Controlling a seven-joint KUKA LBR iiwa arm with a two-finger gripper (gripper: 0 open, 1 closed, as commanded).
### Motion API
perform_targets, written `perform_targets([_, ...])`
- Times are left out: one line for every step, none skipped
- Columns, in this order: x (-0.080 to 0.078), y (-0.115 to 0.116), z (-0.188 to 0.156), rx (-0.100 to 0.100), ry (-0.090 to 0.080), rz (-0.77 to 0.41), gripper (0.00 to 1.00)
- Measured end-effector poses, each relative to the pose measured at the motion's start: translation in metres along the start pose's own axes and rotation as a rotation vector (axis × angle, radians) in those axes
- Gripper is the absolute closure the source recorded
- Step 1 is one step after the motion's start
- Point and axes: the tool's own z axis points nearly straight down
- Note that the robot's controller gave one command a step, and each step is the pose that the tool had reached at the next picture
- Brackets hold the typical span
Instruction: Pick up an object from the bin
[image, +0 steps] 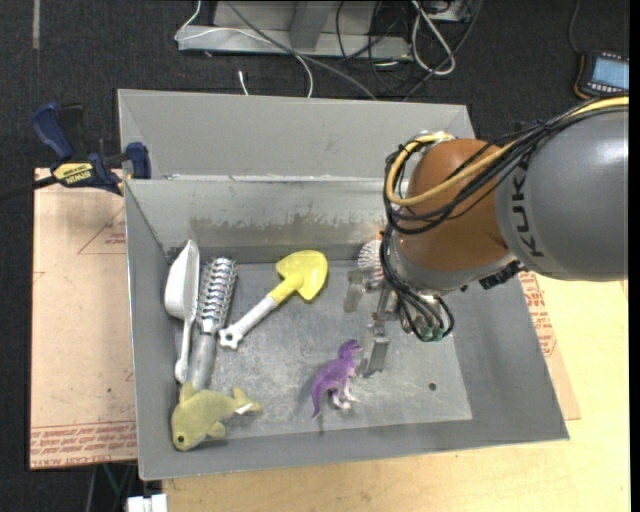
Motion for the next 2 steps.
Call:
perform_targets([0.0430, 0.0104, 0.0654, -0.001, 0.008, -0.109, 0.00])
perform_targets([0.0356, 0.0176, 0.0632, 0.000, -0.002, -0.083, 0.00])
